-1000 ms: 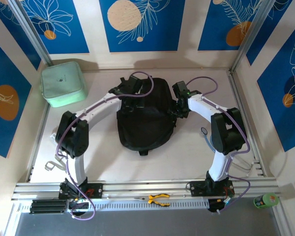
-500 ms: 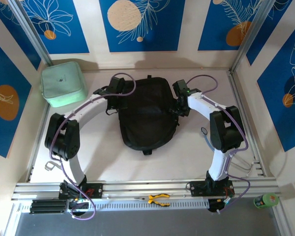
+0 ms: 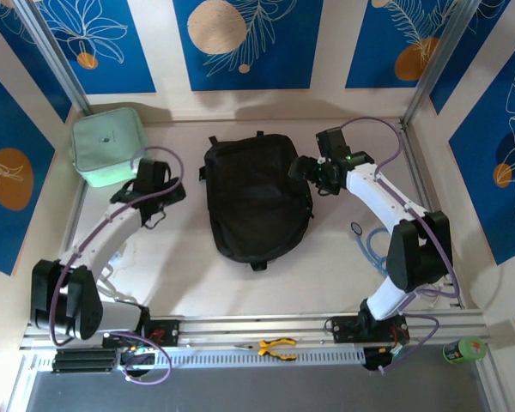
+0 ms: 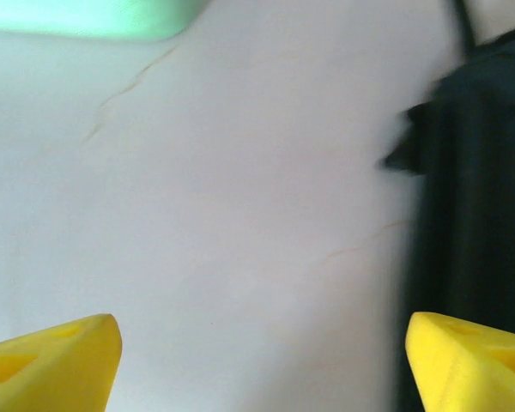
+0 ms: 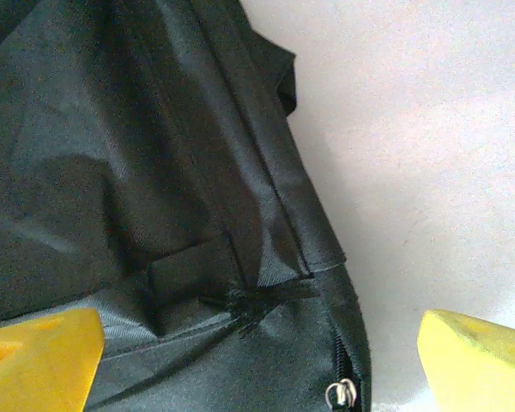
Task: Pack the student bag
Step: Unzip the student bag at the top-center of the table, then pick up the loose stationery from the middle-left of the table.
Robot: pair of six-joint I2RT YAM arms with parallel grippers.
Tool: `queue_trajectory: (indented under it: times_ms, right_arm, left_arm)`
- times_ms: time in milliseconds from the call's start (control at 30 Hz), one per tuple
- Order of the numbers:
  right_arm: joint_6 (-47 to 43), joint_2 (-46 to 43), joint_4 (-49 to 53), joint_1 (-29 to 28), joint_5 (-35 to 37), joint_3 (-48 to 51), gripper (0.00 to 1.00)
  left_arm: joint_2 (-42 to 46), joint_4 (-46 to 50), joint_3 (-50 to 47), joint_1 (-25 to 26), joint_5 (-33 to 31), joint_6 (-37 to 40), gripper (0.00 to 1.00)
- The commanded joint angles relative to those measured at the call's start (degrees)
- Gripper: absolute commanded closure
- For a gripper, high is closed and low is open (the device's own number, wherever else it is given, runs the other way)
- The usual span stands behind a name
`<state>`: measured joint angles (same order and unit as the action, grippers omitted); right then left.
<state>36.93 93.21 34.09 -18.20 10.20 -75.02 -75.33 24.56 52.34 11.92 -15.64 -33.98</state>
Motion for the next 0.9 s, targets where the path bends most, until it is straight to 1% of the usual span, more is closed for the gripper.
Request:
queue_trajectory:
  times_ms: [0,33,100,200,267,367,433,600,633,700,800,867]
  right_arm:
    - [-0.08,0.60,1.47,-0.81,-3.43,0.61,0.05]
    - [0.04,0.95,1.62,-0.99,-3.75,0.18,0.05]
    - [0.14,1.85,1.84,-1.30,-4.51,-0.90,0.06]
    - [0.51,4.18,3.41,-1.52,-6.14,-3.76,0.06]
    - [0.20,5.88,4.74,-1.50,-7.69,-6.30,0.06]
    - [-1.12,8.26,7.18,-1.58,-8.84,-10.53,0.06]
    - [-1.59,9.10,8.64,-1.75,-8.62,-12.84,0.07]
    - [-0.52,8.55,8.11,-2.03,-8.35,-13.38,0.07]
    - [-0.11,8.56,7.81,-2.09,-8.44,-13.24,0.07]
    - [0.32,8.78,7.75,-2.20,-8.80,-13.15,0.07]
    - [0.43,9.28,8.06,-2.50,-9.06,-13.60,0.08]
    - [0.43,9.67,8.43,-2.61,-9.08,-14.21,0.08]
  left_arm:
    - [3.63,7.15,-4.43,-4.03,-5.53,-5.79,0.07]
    - [4.40,8.57,-5.59,-5.91,-6.34,-6.34,0.07]
    - [5.31,9.16,-7.67,-9.86,-6.34,-6.71,0.00]
    - [5.81,6.34,-10.04,-15.72,-4.97,-7.15,0.00]
    - [5.52,3.62,-11.00,-18.55,-5.72,-7.07,0.00]
    - [3.00,1.10,-11.05,-23.34,-7.18,-7.03,0.00]
    - [0.53,1.12,-9.95,-26.64,-6.39,-6.32,0.00]
    - [-3.88,1.02,-8.48,-30.23,-5.72,-2.39,0.01]
    - [-4.71,0.88,-8.54,-31.18,-4.92,-1.95,0.02]
    - [-6.82,-0.39,-8.43,-33.06,-1.11,0.13,0.04]
    - [-10.88,-1.35,-7.33,-35.27,4.28,2.54,0.12]
    - [-13.05,-2.06,-6.76,-35.95,6.66,3.49,0.16]
